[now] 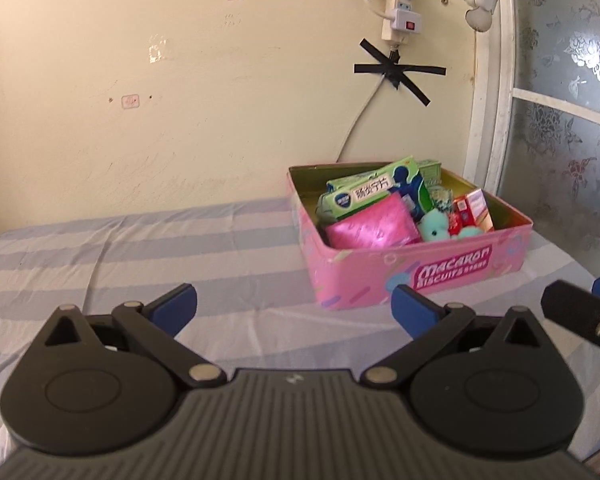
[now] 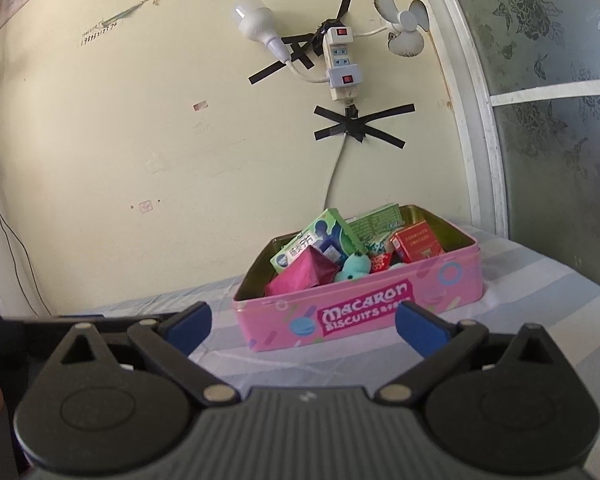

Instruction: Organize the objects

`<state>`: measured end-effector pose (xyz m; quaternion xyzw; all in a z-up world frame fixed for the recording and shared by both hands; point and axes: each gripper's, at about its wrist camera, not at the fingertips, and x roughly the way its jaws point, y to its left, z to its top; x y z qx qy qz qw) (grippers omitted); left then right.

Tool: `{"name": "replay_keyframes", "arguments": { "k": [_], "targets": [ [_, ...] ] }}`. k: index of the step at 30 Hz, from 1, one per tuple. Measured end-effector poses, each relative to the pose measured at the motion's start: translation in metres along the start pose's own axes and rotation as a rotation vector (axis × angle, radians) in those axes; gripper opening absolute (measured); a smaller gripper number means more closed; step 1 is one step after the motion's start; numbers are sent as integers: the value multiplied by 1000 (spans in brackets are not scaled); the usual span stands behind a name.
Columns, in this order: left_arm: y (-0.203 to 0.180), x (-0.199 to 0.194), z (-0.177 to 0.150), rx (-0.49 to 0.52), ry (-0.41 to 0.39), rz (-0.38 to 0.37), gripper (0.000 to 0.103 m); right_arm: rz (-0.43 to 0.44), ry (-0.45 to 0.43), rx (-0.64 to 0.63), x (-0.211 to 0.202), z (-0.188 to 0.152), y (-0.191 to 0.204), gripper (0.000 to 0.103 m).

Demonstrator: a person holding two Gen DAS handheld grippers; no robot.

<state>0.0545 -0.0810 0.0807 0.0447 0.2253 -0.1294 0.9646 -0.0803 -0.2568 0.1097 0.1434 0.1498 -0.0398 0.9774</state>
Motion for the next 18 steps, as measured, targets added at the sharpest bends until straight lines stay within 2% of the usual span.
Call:
{"name": "replay_keyframes", "arguments": {
  "k": [14,18],
  "targets": [
    [-4,1,-11,22,-34,7,103,-7,46,33,12,-9,-4,102],
    [-7,5,-12,26,-5,-22,103,-7,62,42,16,-12,-8,103]
  ]
}}
